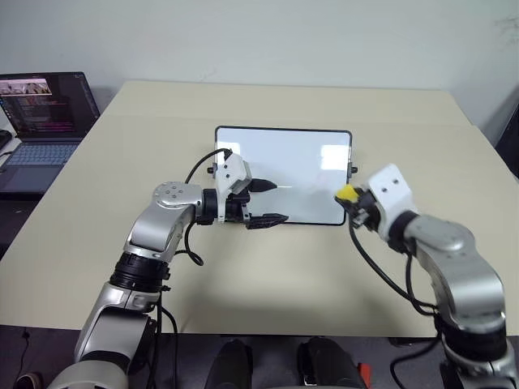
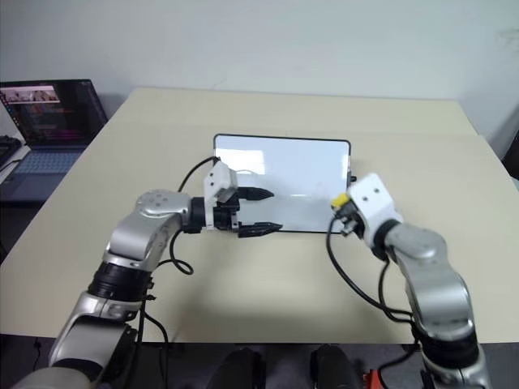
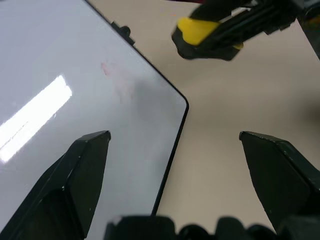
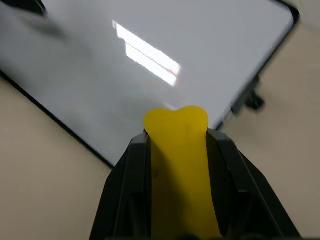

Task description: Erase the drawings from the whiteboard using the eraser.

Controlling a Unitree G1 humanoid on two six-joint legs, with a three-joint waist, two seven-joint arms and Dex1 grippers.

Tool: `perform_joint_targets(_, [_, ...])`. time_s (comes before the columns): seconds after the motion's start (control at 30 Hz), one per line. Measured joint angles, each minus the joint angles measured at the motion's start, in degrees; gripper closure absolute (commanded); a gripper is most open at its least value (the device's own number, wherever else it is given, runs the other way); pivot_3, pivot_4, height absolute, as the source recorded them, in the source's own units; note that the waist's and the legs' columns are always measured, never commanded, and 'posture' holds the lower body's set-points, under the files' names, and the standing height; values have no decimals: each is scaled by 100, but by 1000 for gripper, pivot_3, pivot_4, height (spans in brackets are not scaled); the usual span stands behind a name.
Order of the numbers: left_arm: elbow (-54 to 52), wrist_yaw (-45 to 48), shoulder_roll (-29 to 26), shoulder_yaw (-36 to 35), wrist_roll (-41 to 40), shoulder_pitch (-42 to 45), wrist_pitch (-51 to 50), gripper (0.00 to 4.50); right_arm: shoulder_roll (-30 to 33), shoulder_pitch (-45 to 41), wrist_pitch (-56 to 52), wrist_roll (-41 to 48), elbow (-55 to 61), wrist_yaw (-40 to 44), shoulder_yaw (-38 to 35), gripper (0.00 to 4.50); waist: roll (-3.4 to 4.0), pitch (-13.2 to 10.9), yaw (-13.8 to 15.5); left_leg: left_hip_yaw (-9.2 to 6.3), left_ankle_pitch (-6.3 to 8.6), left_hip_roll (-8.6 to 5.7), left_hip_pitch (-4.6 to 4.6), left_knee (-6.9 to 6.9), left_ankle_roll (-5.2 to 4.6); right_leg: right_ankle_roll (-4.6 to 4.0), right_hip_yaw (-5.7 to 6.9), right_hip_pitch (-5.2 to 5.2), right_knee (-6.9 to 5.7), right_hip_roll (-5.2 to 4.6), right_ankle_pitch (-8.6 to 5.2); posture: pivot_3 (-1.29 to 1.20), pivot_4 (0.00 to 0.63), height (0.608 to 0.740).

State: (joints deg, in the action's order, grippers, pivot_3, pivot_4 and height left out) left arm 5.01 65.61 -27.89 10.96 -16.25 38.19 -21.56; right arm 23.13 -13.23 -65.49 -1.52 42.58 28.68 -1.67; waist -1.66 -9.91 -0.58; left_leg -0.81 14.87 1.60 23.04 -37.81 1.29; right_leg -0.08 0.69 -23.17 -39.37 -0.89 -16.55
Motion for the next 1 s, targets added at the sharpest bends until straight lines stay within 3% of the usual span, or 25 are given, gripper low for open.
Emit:
perform_joint_targets(0.13, [-32, 68, 351, 330, 99, 157, 312, 0, -421, 536, 40, -16, 90, -525, -458, 3356, 0, 0, 1, 4, 0, -1, -5, -1, 0, 2, -5, 0, -8, 10, 0, 0, 150, 740])
perform_joint_targets(0.43, [299, 298, 768, 845, 414, 343, 1013, 0, -443, 694, 777, 68, -1040, -1026, -1077, 3356, 0, 0, -13, 9, 0, -4, -9, -1, 0, 2, -12, 0, -6, 52, 0, 0, 150, 740])
perform_joint_targets(0.8, [735, 246, 1082, 958, 727, 477, 1445, 0, -438, 540, 1357, 339, -2020, -1176, -1181, 3356, 1, 0, -13, 13, 1, -4, -8, -1, -1, 2, -16, 0, -4, 57, 0, 0, 150, 740])
perform_joint_targets(1.0, [738, 245, 1122, 957, 736, 477, 1443, 0, -435, 280, 1637, 506, -2505, -1258, -1208, 1522, 2, 0, -14, 13, 0, -3, -9, -2, -1, 2, -16, 0, -6, 58, 1, 0, 150, 740])
